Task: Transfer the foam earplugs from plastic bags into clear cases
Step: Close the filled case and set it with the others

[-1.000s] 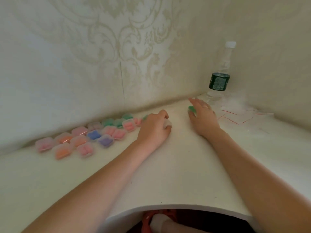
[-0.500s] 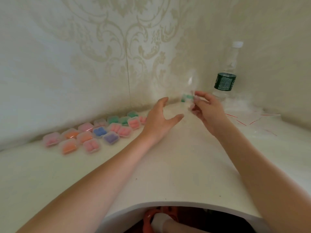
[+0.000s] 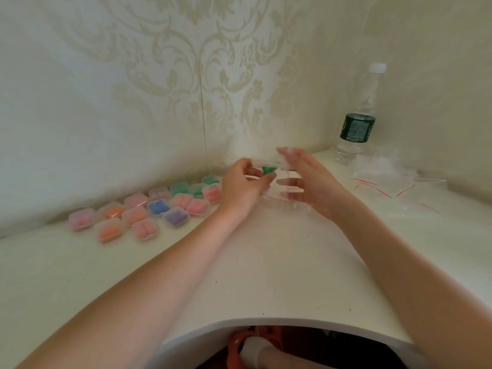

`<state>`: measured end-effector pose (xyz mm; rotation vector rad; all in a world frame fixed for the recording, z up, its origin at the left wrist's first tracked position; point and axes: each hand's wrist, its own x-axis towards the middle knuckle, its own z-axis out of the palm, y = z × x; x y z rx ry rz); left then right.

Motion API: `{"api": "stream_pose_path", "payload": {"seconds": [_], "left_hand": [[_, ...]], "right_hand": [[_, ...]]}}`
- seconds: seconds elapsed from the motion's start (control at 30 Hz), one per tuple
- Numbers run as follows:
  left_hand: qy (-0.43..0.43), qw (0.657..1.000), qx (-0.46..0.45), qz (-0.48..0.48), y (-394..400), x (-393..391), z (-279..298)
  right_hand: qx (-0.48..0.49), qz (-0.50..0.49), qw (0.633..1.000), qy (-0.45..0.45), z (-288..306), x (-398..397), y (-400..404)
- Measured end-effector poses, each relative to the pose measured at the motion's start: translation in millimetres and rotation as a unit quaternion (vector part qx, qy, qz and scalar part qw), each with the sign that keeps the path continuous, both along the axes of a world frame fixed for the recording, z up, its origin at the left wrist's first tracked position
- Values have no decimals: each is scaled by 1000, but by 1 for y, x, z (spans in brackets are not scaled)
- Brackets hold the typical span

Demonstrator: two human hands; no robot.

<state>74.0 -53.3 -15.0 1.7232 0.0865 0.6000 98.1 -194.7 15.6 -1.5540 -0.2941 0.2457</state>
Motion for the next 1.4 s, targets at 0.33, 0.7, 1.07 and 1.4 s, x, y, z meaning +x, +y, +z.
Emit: {"api": "stream_pose_path", "payload": {"seconds": [0.33, 0.7, 1.07, 1.4], "left_hand": [[-113, 968, 223, -5, -4, -5, 0], [-3, 905, 423, -52, 4, -13, 0], [-98, 947, 304, 24, -3, -10, 0], [-35, 992, -119, 27, -4, -8, 6]], "right_hand": [[34, -211, 976, -32, 7, 11, -25], [-436, -23, 888, -145, 6, -1, -34], [-229, -406, 870, -158, -18, 35, -74], [-255, -371, 830, -331, 8, 13, -47]]}}
